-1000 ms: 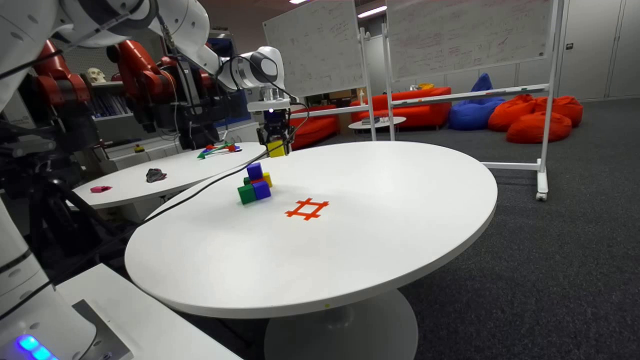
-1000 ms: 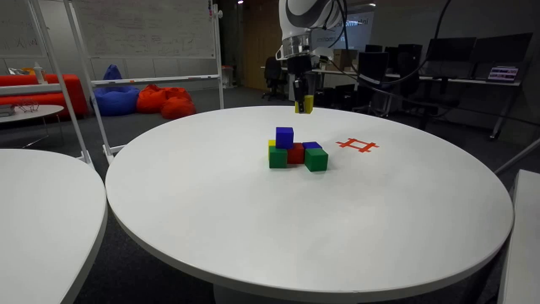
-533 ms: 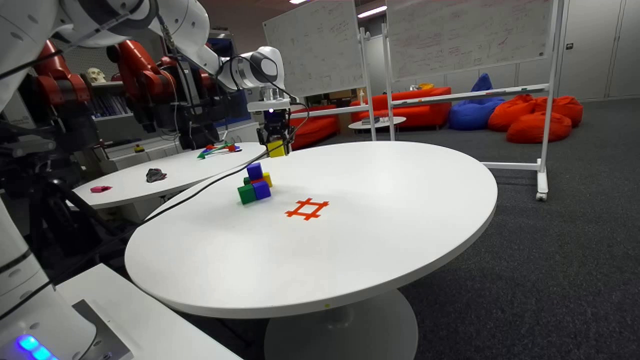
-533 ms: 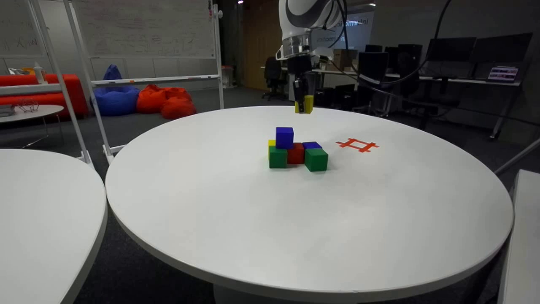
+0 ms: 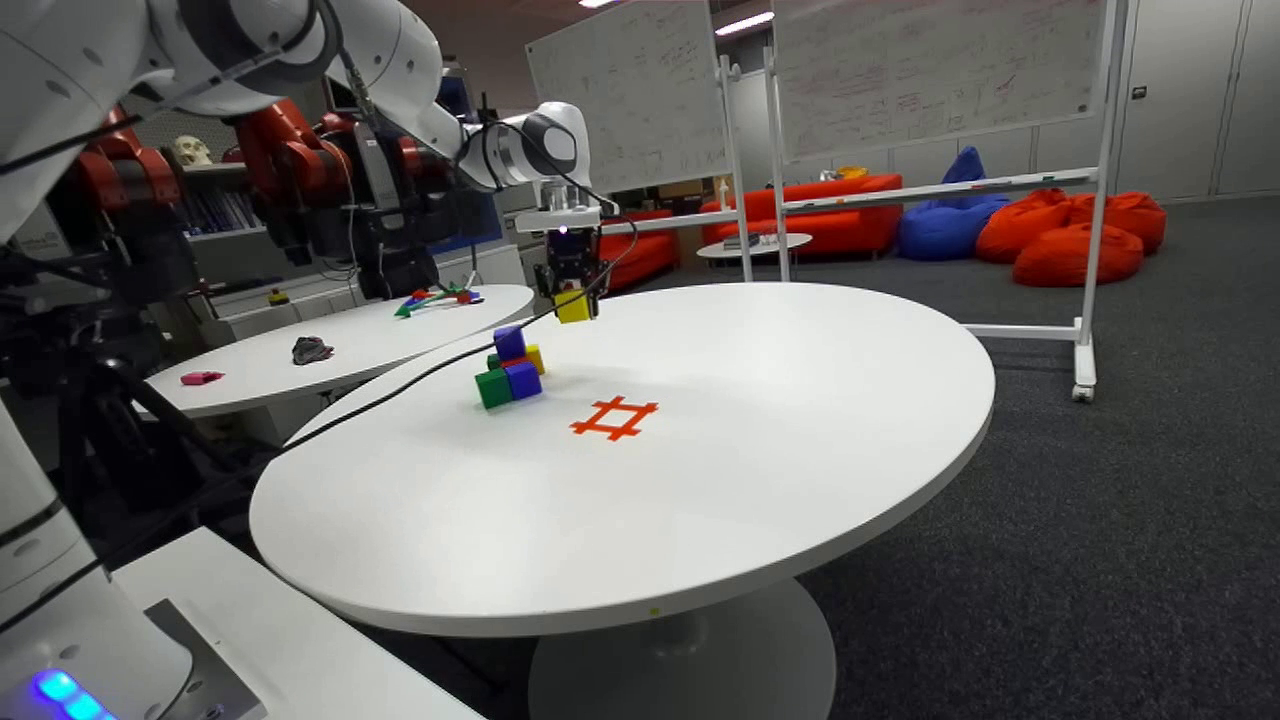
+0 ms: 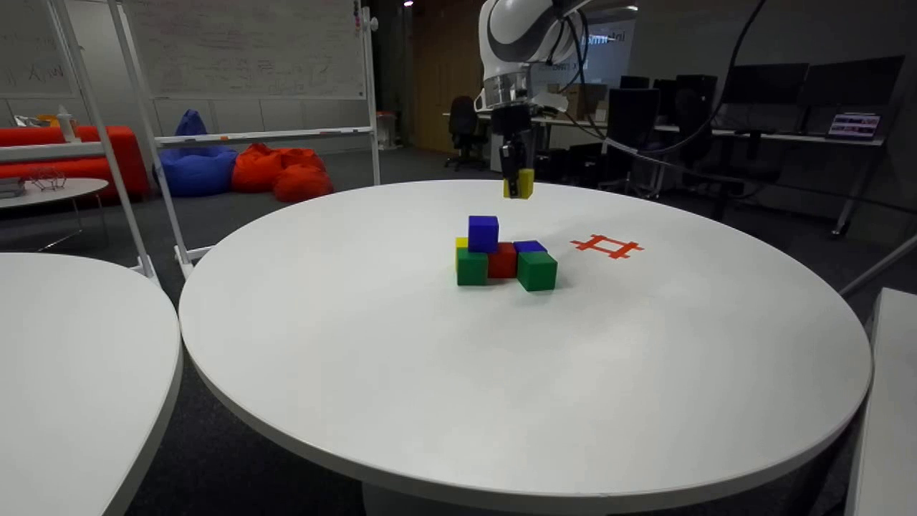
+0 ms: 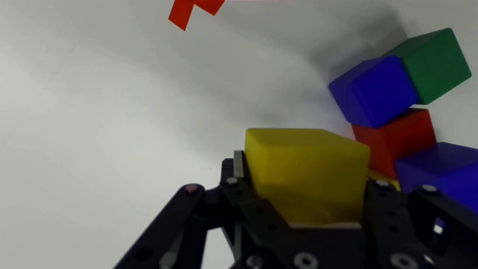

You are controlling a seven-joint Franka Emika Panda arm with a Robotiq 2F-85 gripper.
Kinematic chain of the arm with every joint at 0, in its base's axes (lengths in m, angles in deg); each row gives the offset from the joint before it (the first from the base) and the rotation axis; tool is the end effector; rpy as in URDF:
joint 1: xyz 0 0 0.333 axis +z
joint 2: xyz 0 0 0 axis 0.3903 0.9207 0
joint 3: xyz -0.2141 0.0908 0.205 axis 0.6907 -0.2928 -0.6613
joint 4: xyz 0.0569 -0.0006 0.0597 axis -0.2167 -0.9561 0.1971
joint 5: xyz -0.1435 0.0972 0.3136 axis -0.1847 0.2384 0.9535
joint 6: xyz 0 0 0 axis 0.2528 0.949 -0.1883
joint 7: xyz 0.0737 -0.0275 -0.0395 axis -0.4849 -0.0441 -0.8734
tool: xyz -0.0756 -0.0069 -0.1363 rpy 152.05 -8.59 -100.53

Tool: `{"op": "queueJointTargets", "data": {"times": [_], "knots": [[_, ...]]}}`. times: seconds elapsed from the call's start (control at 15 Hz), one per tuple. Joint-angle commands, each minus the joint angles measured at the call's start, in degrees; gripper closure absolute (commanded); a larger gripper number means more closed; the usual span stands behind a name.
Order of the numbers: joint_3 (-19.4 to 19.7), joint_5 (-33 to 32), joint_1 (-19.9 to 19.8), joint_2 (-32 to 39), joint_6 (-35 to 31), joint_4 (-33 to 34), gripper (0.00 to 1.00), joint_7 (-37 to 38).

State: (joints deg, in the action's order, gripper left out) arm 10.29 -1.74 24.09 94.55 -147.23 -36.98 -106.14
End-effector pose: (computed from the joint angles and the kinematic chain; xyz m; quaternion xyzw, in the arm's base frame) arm 0.6835 0.0520 0.2356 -0.9674 -0.2354 0.0928 0.0125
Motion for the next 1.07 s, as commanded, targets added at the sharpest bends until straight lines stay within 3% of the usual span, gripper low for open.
{"op": "queueJointTargets", "data": {"times": [0.0, 0.53, 0.6, 0.67, 1.0], "knots": [[0.51, 0.82, -1.48, 5.3, 4.24, 8.52, 0.68, -0.33], [0.68, 2.46, -4.12, 12.88, 11.03, 20.58, 0.68, 0.13], [0.95, 1.49, -3.52, 10.52, 8.28, 15.7, 0.68, -0.07], [0.97, 1.53, -3.65, 10.93, 8.47, 16.19, 0.43, -0.07], [0.93, 1.5, -3.33, 10.99, 8.46, 16.09, 0.43, -0.06]]}}
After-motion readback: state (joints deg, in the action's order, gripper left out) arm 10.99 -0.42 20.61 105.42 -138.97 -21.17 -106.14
